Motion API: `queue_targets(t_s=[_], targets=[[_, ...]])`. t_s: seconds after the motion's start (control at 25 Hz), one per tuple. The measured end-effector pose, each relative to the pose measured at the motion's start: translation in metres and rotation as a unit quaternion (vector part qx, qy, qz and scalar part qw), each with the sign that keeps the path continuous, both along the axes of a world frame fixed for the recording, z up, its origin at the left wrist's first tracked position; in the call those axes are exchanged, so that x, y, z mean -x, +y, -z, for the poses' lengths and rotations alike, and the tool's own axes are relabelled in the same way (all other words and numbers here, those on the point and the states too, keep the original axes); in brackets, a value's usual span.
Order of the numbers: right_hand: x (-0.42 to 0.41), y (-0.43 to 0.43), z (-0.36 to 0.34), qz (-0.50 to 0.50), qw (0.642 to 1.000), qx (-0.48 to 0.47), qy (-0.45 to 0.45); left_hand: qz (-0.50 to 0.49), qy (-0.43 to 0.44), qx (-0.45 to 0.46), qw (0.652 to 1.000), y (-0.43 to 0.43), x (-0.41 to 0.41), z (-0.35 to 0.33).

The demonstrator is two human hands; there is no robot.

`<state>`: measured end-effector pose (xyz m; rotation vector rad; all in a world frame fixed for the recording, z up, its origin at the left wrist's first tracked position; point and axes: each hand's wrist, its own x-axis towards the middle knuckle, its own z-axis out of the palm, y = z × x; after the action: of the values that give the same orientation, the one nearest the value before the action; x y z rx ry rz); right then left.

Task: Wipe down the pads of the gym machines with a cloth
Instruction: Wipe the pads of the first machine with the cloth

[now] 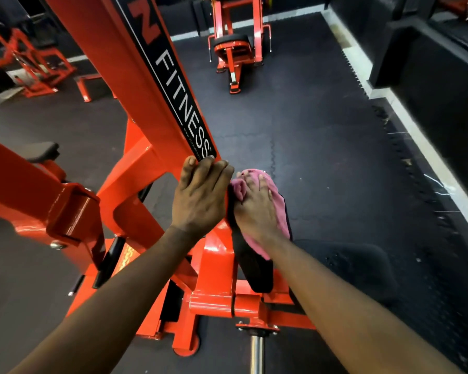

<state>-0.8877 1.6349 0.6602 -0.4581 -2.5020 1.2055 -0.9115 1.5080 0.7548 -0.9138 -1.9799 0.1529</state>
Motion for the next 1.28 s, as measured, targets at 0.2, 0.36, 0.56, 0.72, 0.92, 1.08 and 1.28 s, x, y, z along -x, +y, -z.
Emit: queue_targets(t_s=[0.2, 0.36, 0.56, 0.72, 0.92, 1.08, 1.28], targets=[[0.063, 0.033, -0.018, -0.011, 0.986, 0.031, -0.166, 0.012, 0.076, 0.000, 0.997, 0.000, 0.011, 0.011], [0.028, 0.011, 0.001, 0.008, 0.999, -0.031, -0.004, 0.025, 0.112, -0.003, 0.993, 0.003, 0.018, 0.014], [-0.045, -0.030, 0.014, 0.042, 0.996, -0.052, 0.054, 0.016, 0.071, -0.002, 0.997, 0.002, 0.010, 0.008], [-0.106, -0.058, 0.033, -0.009, 0.989, -0.110, 0.095, 0.016, 0.019, 0.002, 1.000, 0.001, -0.001, 0.000], [-0.173, -0.082, 0.111, -0.040, 0.984, -0.175, 0.013, -0.042, -0.038, 0.057, 0.997, -0.001, -0.017, -0.006], [-0.190, -0.076, 0.123, 0.169, 0.965, 0.203, 0.004, -0.067, -0.045, 0.095, 0.992, -0.003, -0.024, -0.010], [-0.148, -0.014, 0.028, 0.285, 0.915, 0.281, 0.041, -0.081, -0.081, 0.061, 0.992, 0.005, -0.039, -0.019]])
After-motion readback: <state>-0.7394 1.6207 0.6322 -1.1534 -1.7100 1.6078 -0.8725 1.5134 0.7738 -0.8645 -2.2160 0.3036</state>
